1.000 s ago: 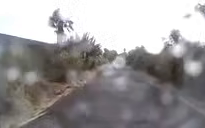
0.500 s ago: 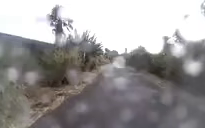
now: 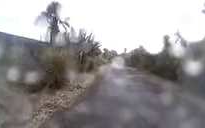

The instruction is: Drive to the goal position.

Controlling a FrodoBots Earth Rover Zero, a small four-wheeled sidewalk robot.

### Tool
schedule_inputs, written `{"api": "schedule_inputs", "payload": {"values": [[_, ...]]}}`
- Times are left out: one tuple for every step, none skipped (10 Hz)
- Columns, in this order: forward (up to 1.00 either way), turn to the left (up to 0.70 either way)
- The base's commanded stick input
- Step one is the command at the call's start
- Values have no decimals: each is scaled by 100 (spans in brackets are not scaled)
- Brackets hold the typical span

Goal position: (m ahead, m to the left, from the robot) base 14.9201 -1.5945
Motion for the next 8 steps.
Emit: {"api": "schedule_inputs", "payload": {"values": [[100,-40],[100,-40],[100,-40],[100,-40],[100,0],[100,0],[100,0],[100,0]]}}
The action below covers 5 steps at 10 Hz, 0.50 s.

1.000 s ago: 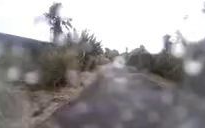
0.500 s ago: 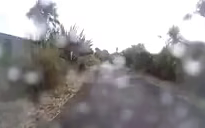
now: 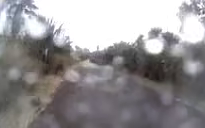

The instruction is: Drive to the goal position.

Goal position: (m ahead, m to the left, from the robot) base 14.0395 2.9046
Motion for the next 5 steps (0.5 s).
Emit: {"api": "schedule_inputs", "payload": {"values": [[100,0],[100,0],[100,0],[100,0],[100,0]]}}
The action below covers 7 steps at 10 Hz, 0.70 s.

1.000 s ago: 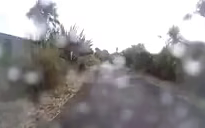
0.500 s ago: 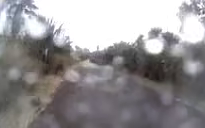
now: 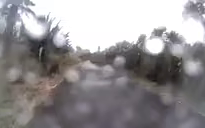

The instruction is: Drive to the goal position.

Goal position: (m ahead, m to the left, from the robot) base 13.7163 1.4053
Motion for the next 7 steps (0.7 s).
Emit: {"api": "schedule_inputs", "payload": {"values": [[100,0],[100,0],[100,0],[100,0],[100,0],[100,0],[100,13]]}}
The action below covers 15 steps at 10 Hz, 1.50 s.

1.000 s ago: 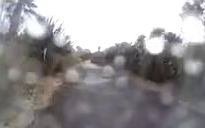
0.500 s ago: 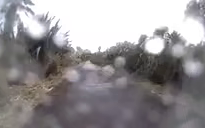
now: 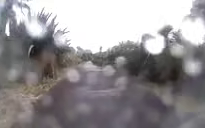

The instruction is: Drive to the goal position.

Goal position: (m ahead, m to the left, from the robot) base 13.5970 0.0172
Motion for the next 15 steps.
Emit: {"api": "schedule_inputs", "payload": {"values": [[100,23],[100,32],[100,36],[100,36],[100,36],[100,0],[100,0],[100,0],[100,0],[100,0],[100,0],[100,0],[100,0],[100,0],[100,0]]}}
